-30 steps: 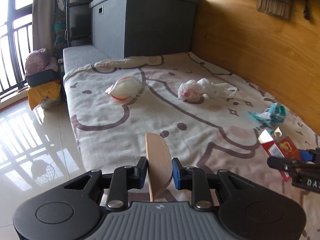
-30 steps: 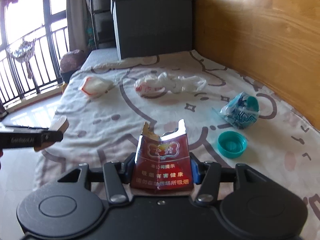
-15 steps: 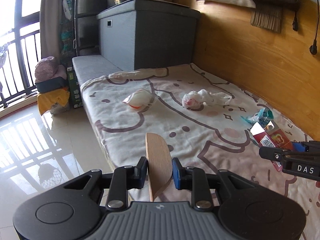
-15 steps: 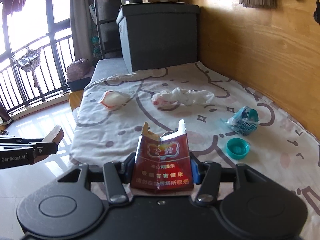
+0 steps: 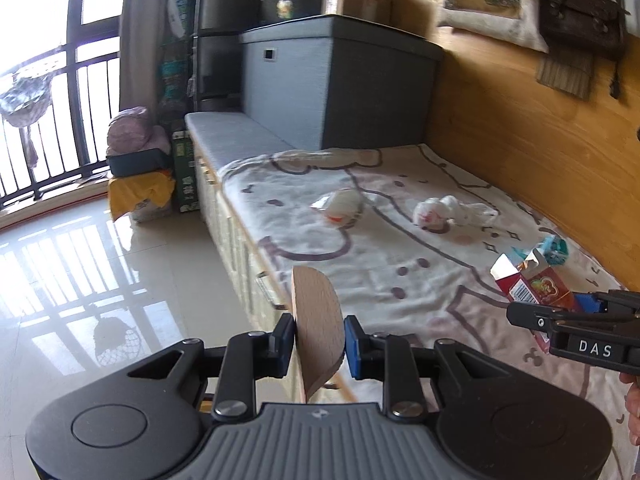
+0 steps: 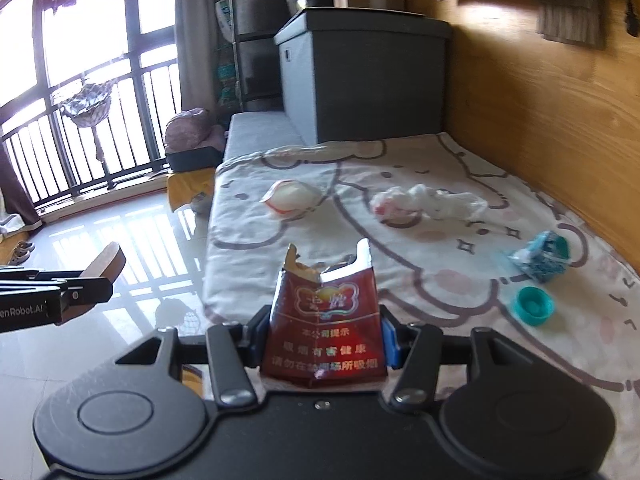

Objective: Collect trash
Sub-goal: 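Carry the wooden stick and red pack with both tools toward the wastebasket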

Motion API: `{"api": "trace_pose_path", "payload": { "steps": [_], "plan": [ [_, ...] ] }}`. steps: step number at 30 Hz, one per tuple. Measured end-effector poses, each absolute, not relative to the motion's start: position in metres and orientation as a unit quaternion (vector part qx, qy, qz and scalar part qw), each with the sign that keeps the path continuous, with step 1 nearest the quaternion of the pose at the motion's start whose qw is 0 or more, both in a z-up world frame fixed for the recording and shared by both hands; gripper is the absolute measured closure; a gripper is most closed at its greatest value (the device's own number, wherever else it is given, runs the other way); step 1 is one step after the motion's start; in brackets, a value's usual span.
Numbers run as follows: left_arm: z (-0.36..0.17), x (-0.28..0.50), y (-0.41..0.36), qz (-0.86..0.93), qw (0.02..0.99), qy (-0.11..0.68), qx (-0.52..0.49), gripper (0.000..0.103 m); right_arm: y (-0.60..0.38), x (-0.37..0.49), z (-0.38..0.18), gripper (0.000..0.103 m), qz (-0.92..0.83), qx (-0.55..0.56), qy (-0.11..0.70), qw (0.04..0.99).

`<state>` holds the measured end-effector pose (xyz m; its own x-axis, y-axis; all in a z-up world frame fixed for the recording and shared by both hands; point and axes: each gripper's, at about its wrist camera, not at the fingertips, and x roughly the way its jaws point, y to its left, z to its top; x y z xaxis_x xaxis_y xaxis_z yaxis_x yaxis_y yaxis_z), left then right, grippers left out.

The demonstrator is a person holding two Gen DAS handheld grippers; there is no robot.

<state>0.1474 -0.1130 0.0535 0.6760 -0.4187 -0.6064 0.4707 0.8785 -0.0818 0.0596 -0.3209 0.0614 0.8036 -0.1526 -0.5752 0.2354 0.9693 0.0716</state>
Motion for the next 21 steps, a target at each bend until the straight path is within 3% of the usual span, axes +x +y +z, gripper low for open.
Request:
{"api": "trace_pose_path", "payload": {
  "steps": [11,21],
  "plan": [
    [0.045,0.165,-0.049,-0.204,0.920,0.333,0.020,0.075,-0.256,0.096,0.054,0.049,-0.058,0.053,0.310,0.947],
    [0.005,0.191,0.003,-0.162,0.916,0.367,-0.005,0.075,-0.196,0.135,0.027,0.049,-0.012,0.023,0.343,0.939]
  ]
}}
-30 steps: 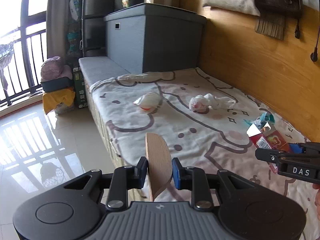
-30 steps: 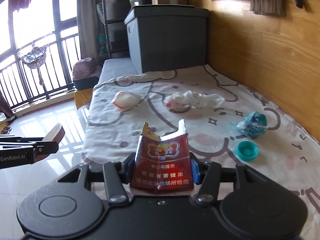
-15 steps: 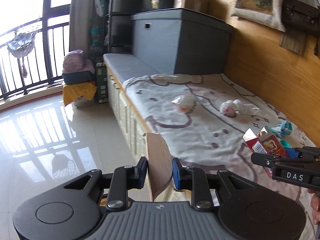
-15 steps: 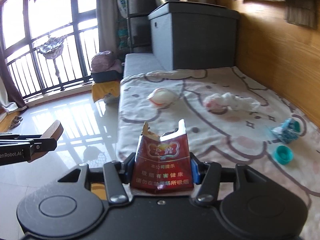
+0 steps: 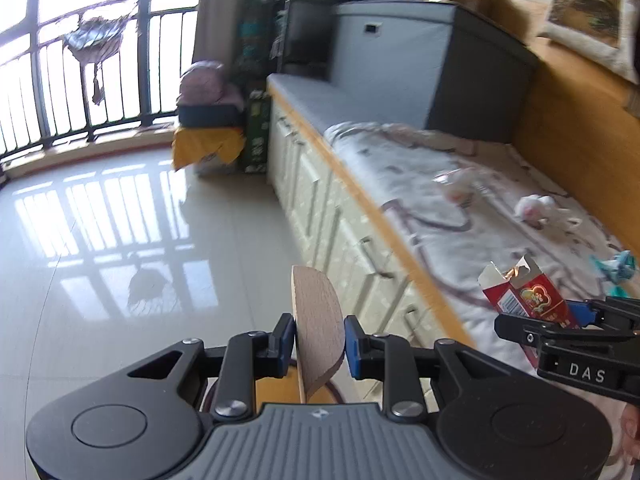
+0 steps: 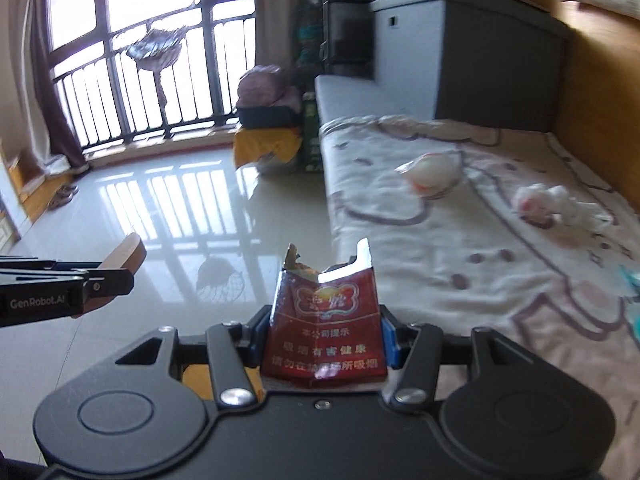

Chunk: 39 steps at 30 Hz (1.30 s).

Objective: Collect trash
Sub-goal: 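Carry the wooden stick and red pack with both tools toward the wastebasket, then open the left tool to drop the stick while the right tool releases the red pack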

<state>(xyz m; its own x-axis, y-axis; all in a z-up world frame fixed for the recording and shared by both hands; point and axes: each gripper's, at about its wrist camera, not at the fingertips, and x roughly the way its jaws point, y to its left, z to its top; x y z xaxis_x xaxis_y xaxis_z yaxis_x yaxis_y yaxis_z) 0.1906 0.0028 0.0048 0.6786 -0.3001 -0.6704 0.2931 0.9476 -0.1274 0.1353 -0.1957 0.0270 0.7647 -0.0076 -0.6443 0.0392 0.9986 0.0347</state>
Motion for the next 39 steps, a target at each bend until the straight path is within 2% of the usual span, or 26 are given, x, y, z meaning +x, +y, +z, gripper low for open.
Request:
{"api": "trace_pose_path", "payload": {
  "steps": [18,39],
  "plan": [
    [-0.099,0.235,0.053,-0.105,0.888,0.447,-0.036,0.075,-0.132,0.209,-0.053,0.049,0.060,-0.005,0.428,0.902],
    [-0.251,0.274,0.068,-0.076,0.816,0.567,-0.086,0.075,-0.105,0.274,-0.192,0.049,0.095,-0.019,0.577,0.811]
  ]
}}
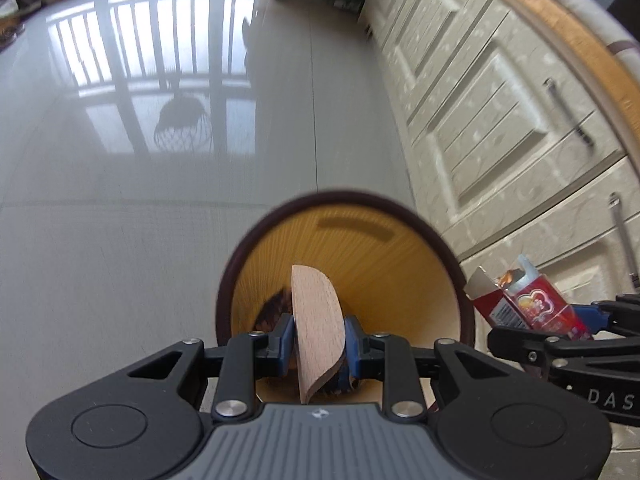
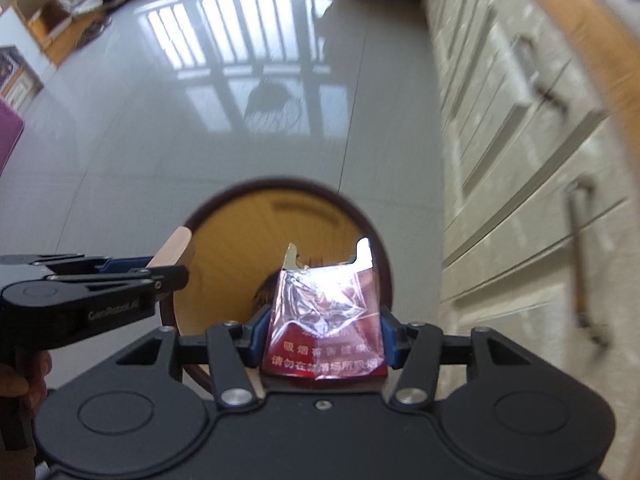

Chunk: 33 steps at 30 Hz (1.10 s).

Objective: Collect trash
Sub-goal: 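Open the left tool to drop the stick while the right tool releases the red pack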

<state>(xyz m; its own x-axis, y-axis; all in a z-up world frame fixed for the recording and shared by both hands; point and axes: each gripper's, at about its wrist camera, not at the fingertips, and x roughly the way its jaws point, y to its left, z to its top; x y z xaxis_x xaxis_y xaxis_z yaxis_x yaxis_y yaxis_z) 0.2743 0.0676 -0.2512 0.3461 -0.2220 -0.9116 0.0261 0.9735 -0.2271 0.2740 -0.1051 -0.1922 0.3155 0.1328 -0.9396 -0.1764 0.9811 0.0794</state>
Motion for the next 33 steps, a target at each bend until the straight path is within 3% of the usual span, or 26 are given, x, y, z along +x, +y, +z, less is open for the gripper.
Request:
{"api": "trace_pose_path", "payload": {
  "steps": [13,24,31,33],
  "plan": [
    [-0.312,0.280,0.062,-0.072,0.775,0.617,-0.114,0.075,-0.096,0.297,-0.260,0.049,0.095,-0.027,0.637,0.765],
    [-0.335,0.277,0.054,-0.086,0.752,0.641,-0.122,0.075,-0.101,0.309,-0.278,0.048,0.100,0.021,0.638,0.764],
    [-0.333,0.275,0.047,-0.097,0.754,0.642,-0.102,0.063,-0.106,0.310,-0.277,0.030,0.091,0.028,0.633,0.768],
    [-0.332,0.274,0.047,-0.096,0.754,0.643,-0.091,0.063,-0.106,0.310,-0.275,0.029,0.094,0.029,0.631,0.770]
  ]
}}
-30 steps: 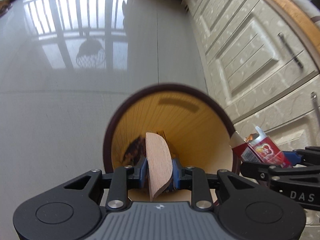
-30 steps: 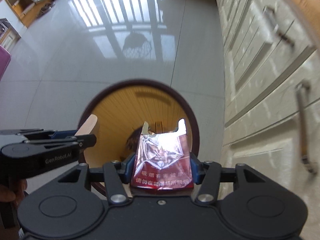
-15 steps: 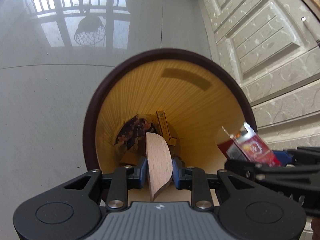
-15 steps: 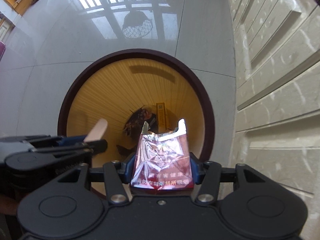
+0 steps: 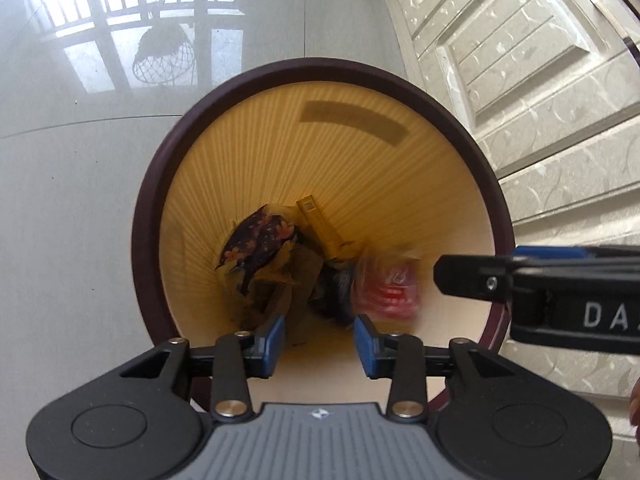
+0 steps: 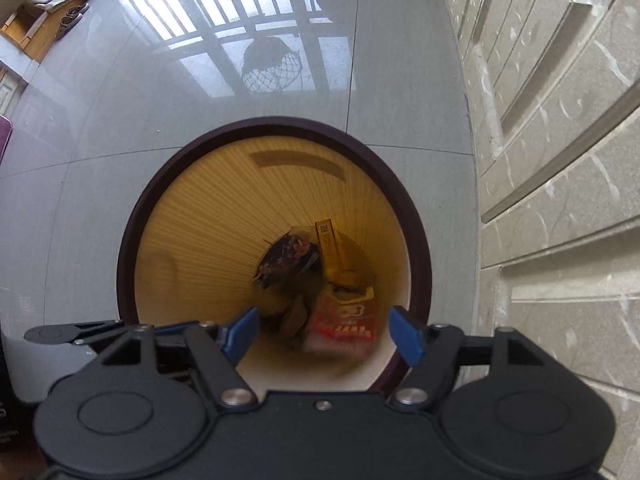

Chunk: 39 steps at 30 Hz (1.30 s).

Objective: Collect trash
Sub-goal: 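Open the left tool to drop the stick while the right tool releases the red pack, then raise both tools from the wastebasket back toward the bed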

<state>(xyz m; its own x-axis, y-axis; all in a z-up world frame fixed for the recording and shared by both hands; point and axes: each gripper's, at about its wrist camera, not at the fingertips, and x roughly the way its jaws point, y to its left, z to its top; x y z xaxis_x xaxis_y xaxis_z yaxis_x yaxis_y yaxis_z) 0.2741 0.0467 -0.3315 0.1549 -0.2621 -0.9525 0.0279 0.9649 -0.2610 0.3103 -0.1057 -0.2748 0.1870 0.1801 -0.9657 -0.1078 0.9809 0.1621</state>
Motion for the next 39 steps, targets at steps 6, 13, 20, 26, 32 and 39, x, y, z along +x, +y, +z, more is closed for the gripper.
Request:
{"api": "trace_pose_path", "payload": {
  "steps": [6,13,20,26,32,39],
  "plan": [
    [-0.322,0.272,0.049,-0.093,0.757,0.644,-0.063,0.057,-0.105,0.308,-0.270,0.026,0.098,0.025,0.629,0.771],
    [-0.307,0.270,0.049,-0.086,0.762,0.640,-0.042,0.047,-0.108,0.306,-0.263,0.018,0.095,0.023,0.624,0.776],
    [-0.291,0.264,0.052,-0.071,0.766,0.638,-0.030,0.030,-0.111,0.301,-0.252,0.005,0.097,0.019,0.618,0.780],
    [-0.274,0.256,0.060,-0.051,0.769,0.637,-0.016,0.021,-0.113,0.295,-0.239,0.000,0.093,0.022,0.607,0.789],
    [-0.253,0.249,0.070,-0.032,0.777,0.629,-0.005,0.013,-0.115,0.288,-0.225,0.000,0.091,0.018,0.604,0.792],
    [-0.220,0.243,0.079,-0.017,0.788,0.616,-0.005,0.010,-0.116,0.275,-0.204,0.000,0.094,0.006,0.595,0.798]
  ]
}}
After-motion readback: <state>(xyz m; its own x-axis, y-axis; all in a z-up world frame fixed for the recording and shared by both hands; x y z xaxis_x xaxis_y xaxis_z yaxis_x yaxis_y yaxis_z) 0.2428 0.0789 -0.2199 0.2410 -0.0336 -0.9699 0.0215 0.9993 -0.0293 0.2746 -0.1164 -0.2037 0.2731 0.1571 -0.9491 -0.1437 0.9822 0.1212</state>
